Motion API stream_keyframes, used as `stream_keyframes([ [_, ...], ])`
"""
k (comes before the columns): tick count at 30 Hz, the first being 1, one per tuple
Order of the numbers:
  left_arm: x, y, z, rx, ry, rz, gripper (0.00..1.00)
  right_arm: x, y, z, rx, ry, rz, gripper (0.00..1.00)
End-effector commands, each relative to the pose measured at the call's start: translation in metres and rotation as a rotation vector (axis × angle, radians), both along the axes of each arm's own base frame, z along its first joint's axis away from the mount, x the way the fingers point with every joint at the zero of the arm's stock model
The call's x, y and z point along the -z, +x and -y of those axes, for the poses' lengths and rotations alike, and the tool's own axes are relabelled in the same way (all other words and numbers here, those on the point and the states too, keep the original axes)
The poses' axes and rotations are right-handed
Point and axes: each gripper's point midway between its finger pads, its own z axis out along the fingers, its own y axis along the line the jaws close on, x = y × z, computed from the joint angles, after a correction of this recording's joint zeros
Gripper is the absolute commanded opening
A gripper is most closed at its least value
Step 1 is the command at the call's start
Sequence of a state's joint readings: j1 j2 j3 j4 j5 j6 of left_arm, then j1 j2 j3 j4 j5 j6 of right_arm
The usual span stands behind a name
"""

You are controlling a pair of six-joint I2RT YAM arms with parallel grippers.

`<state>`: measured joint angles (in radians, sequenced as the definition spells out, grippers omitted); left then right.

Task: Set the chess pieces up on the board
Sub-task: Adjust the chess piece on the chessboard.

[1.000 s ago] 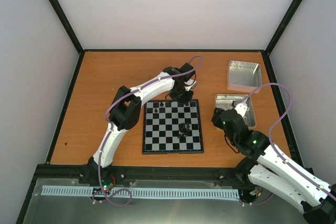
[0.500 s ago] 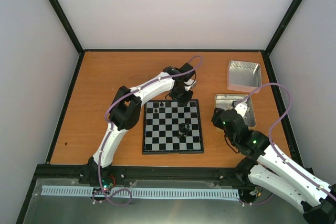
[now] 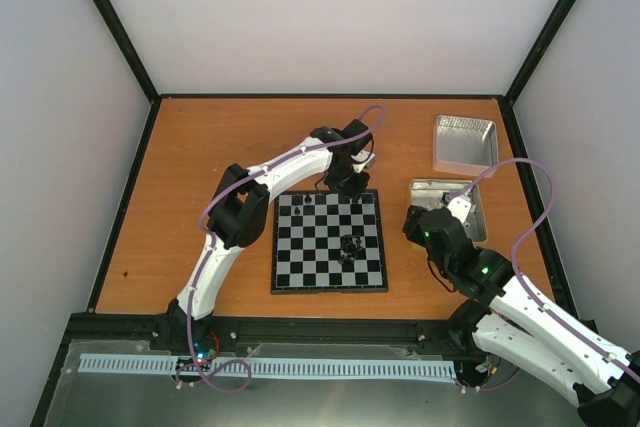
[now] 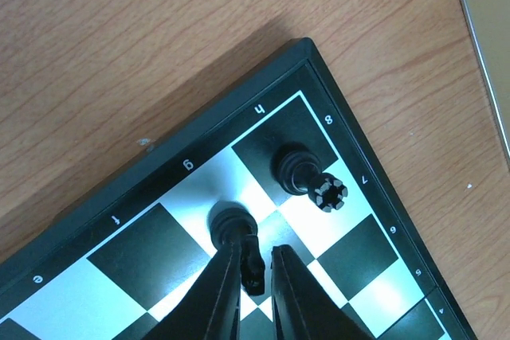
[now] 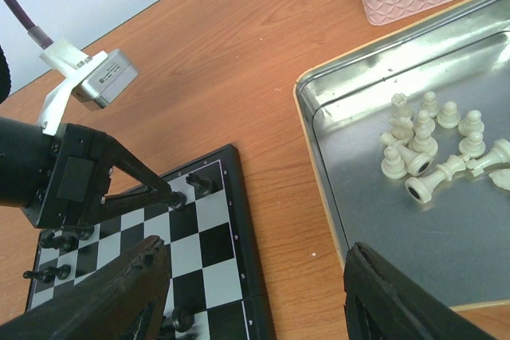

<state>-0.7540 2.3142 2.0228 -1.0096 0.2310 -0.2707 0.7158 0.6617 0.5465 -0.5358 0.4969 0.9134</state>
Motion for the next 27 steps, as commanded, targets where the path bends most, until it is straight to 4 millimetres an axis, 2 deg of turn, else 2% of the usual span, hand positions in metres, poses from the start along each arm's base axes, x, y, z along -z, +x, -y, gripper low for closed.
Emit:
stream_keyframes([
  [1,-0.019,0.008,0.011,-0.002,-0.047,0.046,0.13,0.005,-0.001,0.007,0.030,-0.012,-0.004,0.61],
  [5,-0.020,0.013,0.011,-0.012,-0.039,0.072,0.13,0.005,-0.001,0.007,0.030,-0.014,-0.004,0.61],
  [12,-0.015,0.022,0.008,-0.029,-0.012,0.107,0.05,0.006,-0.001,0.009,0.034,-0.019,-0.007,0.61],
  [20,-0.018,0.026,0.009,-0.030,-0.022,0.129,0.05,0.007,0.000,0.007,0.031,-0.023,-0.008,0.61],
  [24,-0.020,0.024,0.009,-0.027,-0.022,0.122,0.10,0.006,-0.001,0.008,0.031,-0.027,-0.011,0.61],
  [27,-0.034,0.023,0.007,-0.027,-0.035,0.138,0.15,0.006,-0.002,0.010,0.032,-0.029,-0.011,0.61],
])
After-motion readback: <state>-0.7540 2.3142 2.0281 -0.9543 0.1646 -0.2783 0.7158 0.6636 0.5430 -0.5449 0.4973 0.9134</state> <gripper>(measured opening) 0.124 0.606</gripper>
